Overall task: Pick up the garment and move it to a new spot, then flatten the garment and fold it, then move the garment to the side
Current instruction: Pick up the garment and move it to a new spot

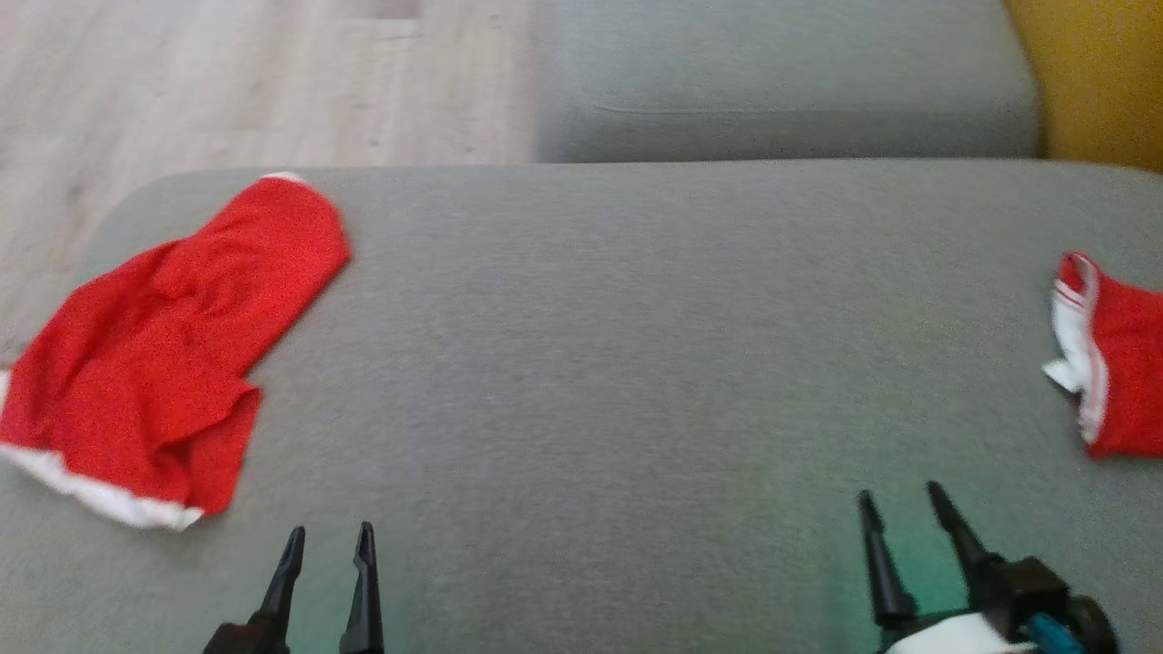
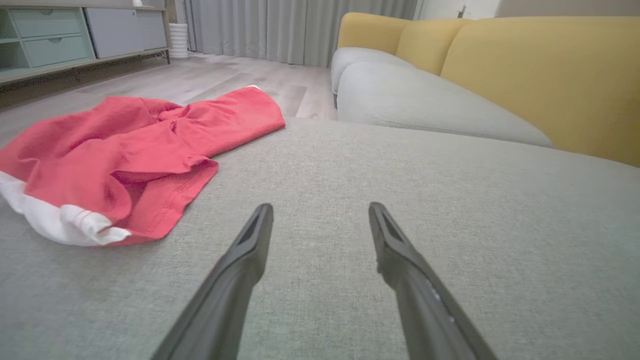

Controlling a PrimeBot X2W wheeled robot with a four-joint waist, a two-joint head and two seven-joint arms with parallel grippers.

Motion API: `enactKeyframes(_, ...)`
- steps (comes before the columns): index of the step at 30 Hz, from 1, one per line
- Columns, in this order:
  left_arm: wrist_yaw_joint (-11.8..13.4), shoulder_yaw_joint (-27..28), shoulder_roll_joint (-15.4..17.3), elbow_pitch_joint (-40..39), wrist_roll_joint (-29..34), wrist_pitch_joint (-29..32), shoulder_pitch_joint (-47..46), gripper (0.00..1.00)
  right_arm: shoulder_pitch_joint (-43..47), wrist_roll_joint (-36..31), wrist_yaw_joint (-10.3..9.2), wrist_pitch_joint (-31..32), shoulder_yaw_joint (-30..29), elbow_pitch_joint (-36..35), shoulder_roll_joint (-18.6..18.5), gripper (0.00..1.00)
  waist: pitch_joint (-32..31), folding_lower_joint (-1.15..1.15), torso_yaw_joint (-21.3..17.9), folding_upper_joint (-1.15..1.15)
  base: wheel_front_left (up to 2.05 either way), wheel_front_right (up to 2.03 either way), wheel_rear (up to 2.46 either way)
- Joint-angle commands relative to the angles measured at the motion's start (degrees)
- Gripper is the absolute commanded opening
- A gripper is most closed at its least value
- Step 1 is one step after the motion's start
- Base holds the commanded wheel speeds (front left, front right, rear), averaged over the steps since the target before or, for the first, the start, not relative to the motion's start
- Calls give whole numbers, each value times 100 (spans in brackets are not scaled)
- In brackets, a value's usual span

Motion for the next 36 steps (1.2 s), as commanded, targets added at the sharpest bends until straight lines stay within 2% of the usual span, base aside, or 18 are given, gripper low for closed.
enactKeyframes(1, 40, 166, -9, -181, -1, -29, -168, 100, -151, 111, 41, -62, 309, -137, -25, 100, -108, 0, 510, 0, 0, 0, 0)
enactKeyframes(6, 75, 178, -9, -179, -18, -29, 22, 100, -264, 281, 41, -62, 732, -112, -24, 100, -171, 0, 1201, 0, 0, 0, 0)
enactKeyframes(11, 52, 298, -9, -205, -13, -29, 93, 100, -342, 261, 41, -62, 845, -62, -24, 100, -136, 0, 1546, 0, 0, 0, 0)
enactKeyframes(18, 23, 660, 10, -333, -88, -29, -194, 100, -457, 119, 41, -62, 726, -60, -24, 100, 165, 0, 1444, 0, 0, 0, 0)
enactKeyframes(25, 82, 1175, 162, -384, -289, -29, -913, 100, -641, -50, 41, -62, 482, -273, -182, 100, 818, 0, 1285, 0, 0, 0, 0)
enactKeyframes(28, 92, 1257, 331, -88, -347, 57, -1576, 100, -774, -104, 41, -62, 374, -439, -423, 100, 1274, 0, 1278, 0, 0, 0, 0)
enactKeyframes(31, 109, 1246, 560, 547, -389, 450, -2644, 100, -906, -131, 41, -62, 169, -663, -757, 100, 1775, 0, 1308, 0, 0, 0, 0)
enactKeyframes(36, 151, 1227, 696, 1575, -515, 1002, -3897, 100, -1034, -135, 41, 120, 42, -1166, -1144, 100, 2427, 0, 1297, 0, 0, 0, 0)
